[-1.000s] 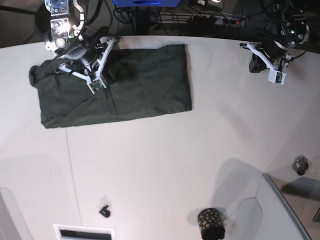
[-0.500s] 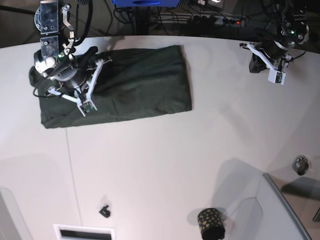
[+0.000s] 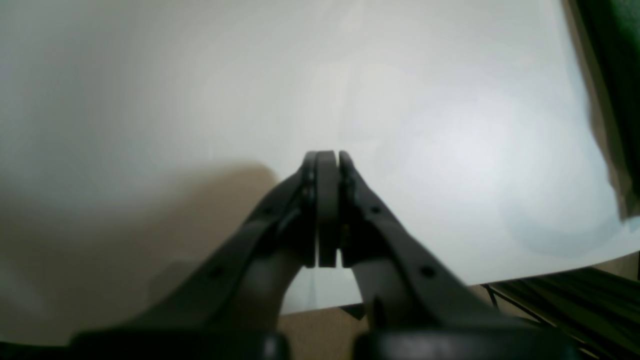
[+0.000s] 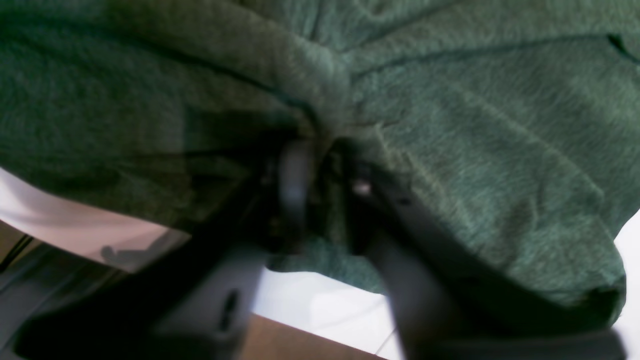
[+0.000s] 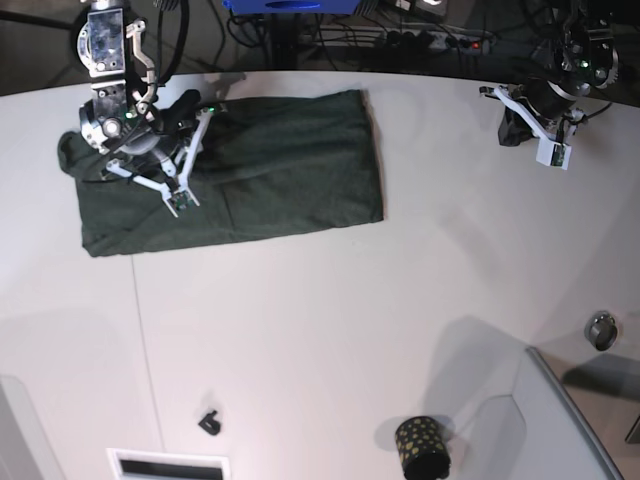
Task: Layout the t-shirt on the table in an organized manner, then fold the t-shirt properly
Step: 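Grasp the green shirt end with the right gripper and tug it, then grasp opposite ends of the green shirt with both grippers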
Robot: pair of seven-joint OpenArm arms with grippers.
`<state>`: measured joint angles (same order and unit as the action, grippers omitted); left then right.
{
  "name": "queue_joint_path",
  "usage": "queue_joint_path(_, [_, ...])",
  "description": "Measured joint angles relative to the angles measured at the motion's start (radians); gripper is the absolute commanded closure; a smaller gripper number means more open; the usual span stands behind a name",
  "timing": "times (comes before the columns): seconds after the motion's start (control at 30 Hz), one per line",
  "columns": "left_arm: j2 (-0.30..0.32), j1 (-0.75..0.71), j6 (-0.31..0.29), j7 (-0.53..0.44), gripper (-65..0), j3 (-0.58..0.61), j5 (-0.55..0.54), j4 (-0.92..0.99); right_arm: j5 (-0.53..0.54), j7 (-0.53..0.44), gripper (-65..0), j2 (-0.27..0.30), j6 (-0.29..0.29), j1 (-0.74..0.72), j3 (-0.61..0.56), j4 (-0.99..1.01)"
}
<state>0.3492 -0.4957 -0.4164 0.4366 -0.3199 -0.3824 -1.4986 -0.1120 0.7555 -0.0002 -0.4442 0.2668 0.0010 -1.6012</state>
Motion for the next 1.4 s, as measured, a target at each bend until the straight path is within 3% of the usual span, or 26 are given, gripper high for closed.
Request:
queue_joint_path(0.2, [-0.001,0.008,0.0,0.003,0.0,0.002,0.001,0.0,0.002,-0.002,-21.5,-0.011,0.001,0.034,0.082,-0.145])
queue_joint_path(0.3, [-0.002,0.023,0.0,0.0,0.0,0.008,0.0,0.0,-0.013,-0.051,-21.5,-0.023,0.012,0.062,0.126,-0.254])
queue_joint_path(0.5, [-0.062,0.015,0.006,0.008,0.0,0.02,0.008,-0.076,0.001,-0.081,-21.5,-0.04,-0.007,0.099,0.066,-0.277])
queue_joint_path(0.6, [-0.072,0.025,0.005,0.0,0.0,0.115,0.004,-0.132,-0.007,-0.085,-21.5,-0.029,0.01,0.115,0.026,-0.278])
queue_joint_path(0.7, [-0.081,0.029,0.0,0.003,0.0,0.227,0.001,-0.163,0.002,-0.086,-21.5,-0.035,-0.009,0.122,-0.035,-0.261])
queue_joint_path(0.83, [-0.093,0.076,0.0,0.011,0.0,0.338,0.003,-0.17,0.001,-0.09,-21.3,-0.036,-0.007,0.005,-0.036,-0.064])
queue_joint_path(1.1, [-0.168,0.079,0.005,0.005,0.0,0.453,0.007,-0.203,0.011,-0.092,-19.1,-0.029,-0.012,0.026,0.267,-0.222])
queue_joint_path(1.23, [-0.201,0.117,0.006,-0.003,0.0,0.512,0.009,-0.163,0.0,-0.088,-34.4,-0.027,-0.006,-0.083,0.523,-0.193])
queue_joint_path(1.3, [-0.23,0.147,0.004,-0.003,0.0,0.527,0.055,-0.105,-0.008,-0.086,-38.6,-0.019,-0.092,-0.143,0.611,-0.134])
queue_joint_path(1.33, [-0.241,0.158,0.004,-0.003,0.0,0.529,0.091,-0.077,-0.007,-0.079,-38.6,-0.024,-0.169,-0.168,0.656,-0.105])
queue_joint_path(1.37, [-0.25,0.162,0.009,-0.006,0.0,0.527,0.137,-0.053,0.004,-0.055,-38.6,-0.028,-0.239,-0.19,0.696,-0.078])
queue_joint_path(1.4, [-0.253,0.164,0.006,-0.003,0.0,0.527,0.192,-0.031,0.005,0.001,-38.4,-0.034,-0.268,-0.215,0.734,-0.054])
